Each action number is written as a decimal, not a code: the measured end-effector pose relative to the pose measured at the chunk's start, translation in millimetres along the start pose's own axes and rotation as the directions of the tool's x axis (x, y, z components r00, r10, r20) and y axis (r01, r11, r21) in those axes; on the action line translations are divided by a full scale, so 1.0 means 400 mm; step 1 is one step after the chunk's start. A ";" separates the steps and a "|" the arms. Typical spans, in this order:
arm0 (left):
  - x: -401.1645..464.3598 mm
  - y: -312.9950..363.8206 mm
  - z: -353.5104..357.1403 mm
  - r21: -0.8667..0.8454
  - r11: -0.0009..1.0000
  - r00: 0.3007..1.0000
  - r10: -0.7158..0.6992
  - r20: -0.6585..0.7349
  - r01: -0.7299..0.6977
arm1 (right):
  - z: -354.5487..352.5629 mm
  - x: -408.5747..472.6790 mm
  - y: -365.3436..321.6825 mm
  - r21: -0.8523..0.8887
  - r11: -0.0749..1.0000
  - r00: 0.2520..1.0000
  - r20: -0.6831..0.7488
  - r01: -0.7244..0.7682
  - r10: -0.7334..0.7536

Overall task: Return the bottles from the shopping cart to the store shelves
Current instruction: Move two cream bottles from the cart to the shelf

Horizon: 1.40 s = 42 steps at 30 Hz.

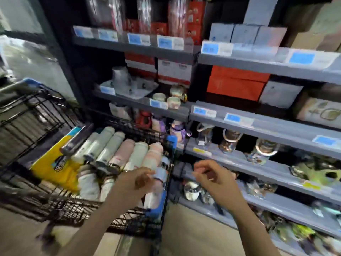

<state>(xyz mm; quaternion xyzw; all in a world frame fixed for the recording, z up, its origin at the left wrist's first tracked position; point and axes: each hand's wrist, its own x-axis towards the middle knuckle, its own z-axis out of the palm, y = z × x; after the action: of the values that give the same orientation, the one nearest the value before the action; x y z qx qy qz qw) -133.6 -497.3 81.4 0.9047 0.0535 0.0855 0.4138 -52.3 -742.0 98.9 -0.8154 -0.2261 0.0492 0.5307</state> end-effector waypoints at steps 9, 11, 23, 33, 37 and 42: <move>-0.173 -0.285 -0.183 -0.013 0.963 0.948 -0.266 -0.174 0.268 | 0.348 0.035 0.014 0.001 0.970 0.928 0.294 -0.242 0.231; -0.179 -0.352 -0.239 -0.009 0.957 0.939 -0.287 -0.191 0.290 | 0.437 0.068 -0.002 0.005 0.955 0.911 0.301 -0.296 0.280; -0.011 -0.824 -0.573 0.331 0.915 0.962 -0.165 -0.219 0.232 | 0.852 0.288 -0.061 -0.129 0.848 0.850 0.051 -0.514 0.524; -0.007 -0.862 -0.565 0.455 0.868 0.979 -0.197 -0.051 0.198 | 1.020 0.408 -0.046 -0.245 0.798 0.824 -0.009 -0.551 0.567; 0.007 -0.866 -0.562 0.392 0.879 0.954 -0.300 0.014 0.270 | 1.039 0.507 0.005 -0.373 0.778 0.852 -0.067 -0.505 0.520; 0.160 -0.831 -0.543 0.264 0.930 0.965 -0.263 -0.012 0.257 | 1.067 0.627 0.117 -0.587 0.686 0.885 -0.126 -0.431 0.448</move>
<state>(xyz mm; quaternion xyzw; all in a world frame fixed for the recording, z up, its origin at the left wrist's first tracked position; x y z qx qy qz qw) -122.7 -109.3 -23.9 0.9375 0.1786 0.0118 0.2984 50.0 -292.3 -86.8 -0.9697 -0.0353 0.1118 0.2145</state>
